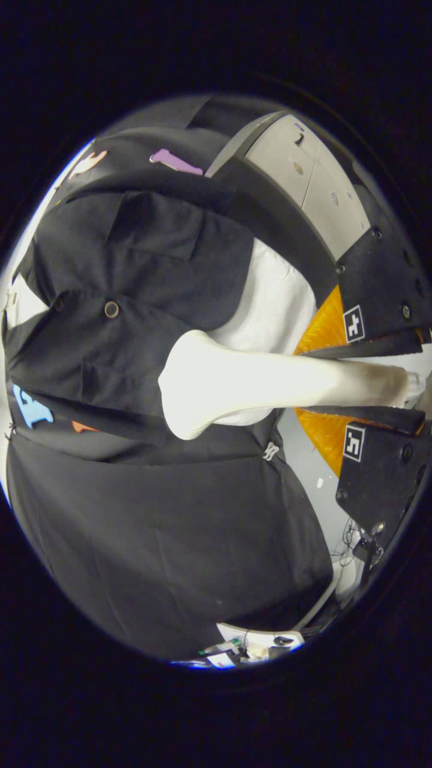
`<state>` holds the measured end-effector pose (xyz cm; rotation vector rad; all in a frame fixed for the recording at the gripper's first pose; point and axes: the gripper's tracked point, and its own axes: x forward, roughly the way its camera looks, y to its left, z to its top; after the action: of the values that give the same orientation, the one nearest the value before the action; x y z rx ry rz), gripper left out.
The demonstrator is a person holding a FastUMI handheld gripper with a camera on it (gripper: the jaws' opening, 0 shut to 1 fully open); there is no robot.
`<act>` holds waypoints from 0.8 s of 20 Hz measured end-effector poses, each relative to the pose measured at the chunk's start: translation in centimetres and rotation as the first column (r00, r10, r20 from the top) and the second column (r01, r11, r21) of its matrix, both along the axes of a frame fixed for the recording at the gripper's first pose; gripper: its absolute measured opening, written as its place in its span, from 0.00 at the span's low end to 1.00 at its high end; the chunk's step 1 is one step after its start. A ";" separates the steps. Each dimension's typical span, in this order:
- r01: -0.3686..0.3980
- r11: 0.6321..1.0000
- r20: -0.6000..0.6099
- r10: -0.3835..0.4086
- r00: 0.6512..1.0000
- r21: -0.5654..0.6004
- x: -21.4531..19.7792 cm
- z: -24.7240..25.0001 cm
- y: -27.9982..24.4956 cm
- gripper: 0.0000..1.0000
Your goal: Iron the clothes twice with a garment steamer, once on the left side and once on the right side.
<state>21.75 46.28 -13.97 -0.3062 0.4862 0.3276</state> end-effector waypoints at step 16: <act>0.306 0.944 0.109 -0.319 0.941 0.121 -16.9 9.6 -19.8 0.36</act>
<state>4.86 26.45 -4.35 -0.1444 0.3834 0.0216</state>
